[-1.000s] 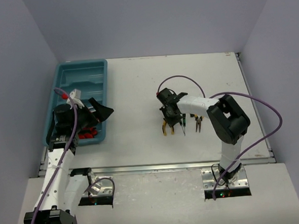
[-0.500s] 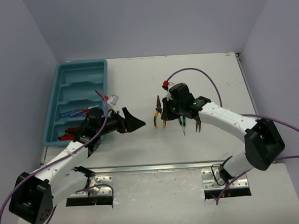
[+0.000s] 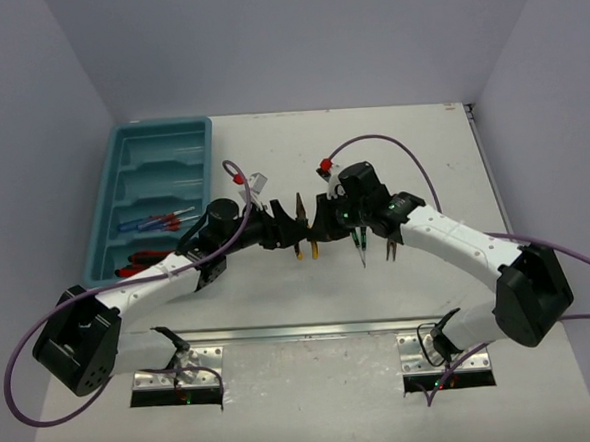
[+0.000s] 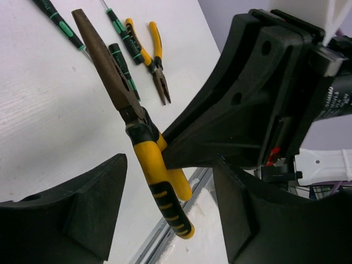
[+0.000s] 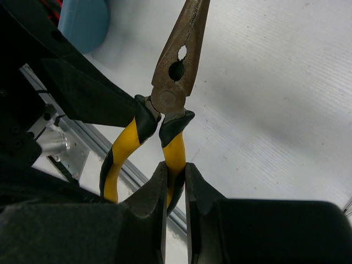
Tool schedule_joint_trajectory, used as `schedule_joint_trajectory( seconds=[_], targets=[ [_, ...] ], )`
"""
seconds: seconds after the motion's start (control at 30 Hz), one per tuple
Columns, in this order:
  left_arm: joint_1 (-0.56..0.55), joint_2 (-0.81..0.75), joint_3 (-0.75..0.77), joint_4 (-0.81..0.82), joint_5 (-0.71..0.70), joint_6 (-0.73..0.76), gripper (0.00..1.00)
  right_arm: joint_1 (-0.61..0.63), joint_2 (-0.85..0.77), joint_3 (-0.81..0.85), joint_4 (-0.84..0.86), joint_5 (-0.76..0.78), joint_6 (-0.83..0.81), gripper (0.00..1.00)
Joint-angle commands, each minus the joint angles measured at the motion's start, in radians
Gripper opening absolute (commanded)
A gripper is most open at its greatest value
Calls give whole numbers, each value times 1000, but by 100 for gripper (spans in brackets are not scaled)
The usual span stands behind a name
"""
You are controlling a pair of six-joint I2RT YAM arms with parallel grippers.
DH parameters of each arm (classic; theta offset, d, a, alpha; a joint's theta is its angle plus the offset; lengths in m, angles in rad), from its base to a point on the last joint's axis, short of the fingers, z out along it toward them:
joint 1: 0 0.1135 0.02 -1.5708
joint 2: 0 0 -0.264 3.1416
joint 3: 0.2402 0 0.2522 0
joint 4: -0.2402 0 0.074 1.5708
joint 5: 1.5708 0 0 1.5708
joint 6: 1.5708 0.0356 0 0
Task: Sort the tools into containers
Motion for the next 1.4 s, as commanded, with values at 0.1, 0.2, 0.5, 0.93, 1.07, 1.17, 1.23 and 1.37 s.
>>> schedule_joint_trajectory(
  seconds=[0.1, 0.2, 0.5, 0.93, 1.07, 1.17, 1.23, 1.37],
  targets=[
    [-41, 39, 78, -7, -87, 16, 28, 10, -70, 9, 66, 19, 16, 0],
    [-44, 49, 86, -33, -94, 24, 0, 11, -91, -1, 73, 34, 21, 0],
    [-42, 41, 201, -206, -235, 83, 0, 8, -137, -36, 65, 96, 19, 63],
    [379, -1, 408, -644, -783, -211, 0, -83, -351, -112, -89, 325, -16, 99],
    [537, 86, 496, -700, -810, -318, 0, -86, -382, -133, -99, 331, -26, 99],
    [647, 229, 651, -814, -827, -373, 0, -86, -403, -155, -99, 333, -33, 99],
    [692, 296, 721, -861, -829, -391, 0, -87, -402, -160, -98, 335, -33, 99],
    [745, 391, 797, -865, -803, -417, 0, -87, -399, -167, -97, 327, -31, 99]
  ],
)
